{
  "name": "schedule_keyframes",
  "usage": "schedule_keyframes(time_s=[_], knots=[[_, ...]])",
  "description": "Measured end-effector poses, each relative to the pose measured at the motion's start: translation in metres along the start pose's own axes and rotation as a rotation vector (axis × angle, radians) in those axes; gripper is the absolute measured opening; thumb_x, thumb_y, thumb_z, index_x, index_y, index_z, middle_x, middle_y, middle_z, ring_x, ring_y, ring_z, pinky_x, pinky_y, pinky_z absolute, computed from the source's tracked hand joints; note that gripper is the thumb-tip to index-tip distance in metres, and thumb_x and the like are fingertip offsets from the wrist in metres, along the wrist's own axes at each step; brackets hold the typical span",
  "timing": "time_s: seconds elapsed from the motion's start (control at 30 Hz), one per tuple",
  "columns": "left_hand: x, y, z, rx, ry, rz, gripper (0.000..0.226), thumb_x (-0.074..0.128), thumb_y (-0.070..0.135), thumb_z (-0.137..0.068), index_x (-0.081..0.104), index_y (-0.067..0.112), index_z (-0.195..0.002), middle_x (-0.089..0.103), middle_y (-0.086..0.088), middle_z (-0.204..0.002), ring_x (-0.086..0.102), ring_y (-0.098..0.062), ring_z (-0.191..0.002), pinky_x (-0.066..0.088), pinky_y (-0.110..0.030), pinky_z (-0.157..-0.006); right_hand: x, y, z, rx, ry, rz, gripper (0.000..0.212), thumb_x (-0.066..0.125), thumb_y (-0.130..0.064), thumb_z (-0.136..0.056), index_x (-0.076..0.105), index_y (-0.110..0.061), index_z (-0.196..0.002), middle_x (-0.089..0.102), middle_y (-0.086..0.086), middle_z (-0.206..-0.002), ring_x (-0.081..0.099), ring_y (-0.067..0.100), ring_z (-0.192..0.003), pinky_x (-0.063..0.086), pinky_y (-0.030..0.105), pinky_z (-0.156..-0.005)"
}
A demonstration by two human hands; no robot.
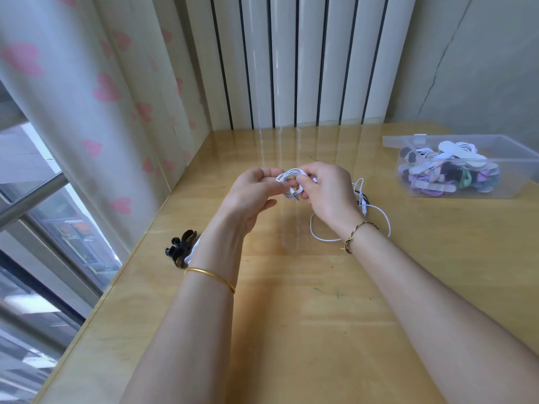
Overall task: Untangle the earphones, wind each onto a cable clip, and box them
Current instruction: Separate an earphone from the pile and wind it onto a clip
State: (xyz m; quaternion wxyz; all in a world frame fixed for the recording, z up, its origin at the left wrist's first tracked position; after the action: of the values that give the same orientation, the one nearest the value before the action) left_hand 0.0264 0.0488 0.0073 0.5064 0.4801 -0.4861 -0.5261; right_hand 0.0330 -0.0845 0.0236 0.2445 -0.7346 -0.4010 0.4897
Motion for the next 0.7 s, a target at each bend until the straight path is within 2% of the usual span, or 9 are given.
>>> schedule_keyframes(time_s=[0.13,0.3,0.37,0.43,0.5,0.57,0.7], knots=[[0.002,0.003,-0.002,-0.010,-0.026,0.010,0.025,0.058,-0.005,-0.080,0.056,0.013,-0.097,0.069,0.006,-0.072,0.062,-0.011,-0.076,0.043,-0.026,-0.075,-0.003,-0.003,0.001,-0.035,-0.012,0.019,0.018,0.052,-0.009,-0.091,0.068,0.000,-0.092,0.066,0.020,-0.079,0.062,0.038,-0.079,0.050,0.050,-0.073],[0.009,0.005,0.001,-0.036,-0.115,0.051,0.024,0.053,-0.003,-0.069,0.058,0.011,-0.088,0.061,0.003,-0.068,0.057,-0.019,-0.083,0.041,-0.026,-0.075,-0.004,-0.005,0.004,-0.047,-0.017,0.013,0.018,0.053,-0.009,-0.092,0.069,-0.002,-0.094,0.066,0.016,-0.076,0.061,0.033,-0.074,0.051,0.046,-0.074],[0.012,0.004,0.004,-0.080,-0.165,0.124,0.027,0.046,0.003,-0.064,0.062,0.012,-0.084,0.056,0.003,-0.070,0.054,-0.019,-0.084,0.038,-0.026,-0.077,-0.005,-0.007,0.004,-0.062,-0.024,0.020,0.018,0.053,-0.009,-0.092,0.070,-0.002,-0.093,0.064,0.016,-0.073,0.056,0.028,-0.067,0.050,0.043,-0.072],[0.012,0.002,0.006,-0.145,-0.145,0.241,0.024,0.041,0.004,-0.067,0.062,0.011,-0.076,0.054,0.000,-0.068,0.054,-0.018,-0.079,0.039,-0.027,-0.079,-0.003,-0.010,0.005,-0.081,-0.034,0.021,0.018,0.052,-0.009,-0.092,0.068,0.000,-0.091,0.063,0.019,-0.072,0.052,0.025,-0.064,0.048,0.042,-0.070],[0.012,0.002,0.007,-0.139,-0.122,0.276,0.019,0.044,0.002,-0.079,0.062,0.009,-0.082,0.055,-0.002,-0.069,0.058,-0.016,-0.072,0.044,-0.027,-0.078,-0.001,-0.011,0.005,-0.089,-0.032,0.044,0.018,0.053,-0.010,-0.093,0.069,-0.002,-0.090,0.061,0.015,-0.070,0.052,0.025,-0.066,0.046,0.037,-0.067],[0.013,0.002,0.007,-0.059,-0.150,0.214,0.012,0.054,0.000,-0.088,0.059,0.006,-0.096,0.061,-0.002,-0.074,0.063,-0.012,-0.066,0.052,-0.024,-0.075,-0.001,-0.009,0.004,-0.085,-0.025,0.066,0.018,0.052,-0.010,-0.093,0.069,-0.005,-0.089,0.060,0.010,-0.070,0.054,0.026,-0.068,0.043,0.033,-0.064],[0.005,0.000,0.005,0.018,-0.101,0.237,0.019,0.059,-0.011,-0.085,0.055,-0.001,-0.101,0.066,-0.011,-0.084,0.069,-0.017,-0.070,0.059,-0.030,-0.078,-0.004,-0.008,0.003,-0.111,-0.006,0.102,0.018,0.050,-0.009,-0.092,0.066,-0.001,-0.090,0.063,0.017,-0.076,0.058,0.035,-0.076,0.044,0.036,-0.068]])
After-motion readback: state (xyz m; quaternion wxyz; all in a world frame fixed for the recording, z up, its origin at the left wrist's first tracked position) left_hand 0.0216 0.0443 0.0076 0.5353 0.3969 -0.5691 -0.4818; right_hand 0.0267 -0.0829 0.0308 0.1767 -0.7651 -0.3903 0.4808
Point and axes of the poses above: each hand's wrist, its own z-axis away from the middle knuckle, its own x-axis out of the palm, y = z × x, the point moved 5 cm from there along -z, towards the middle knuckle
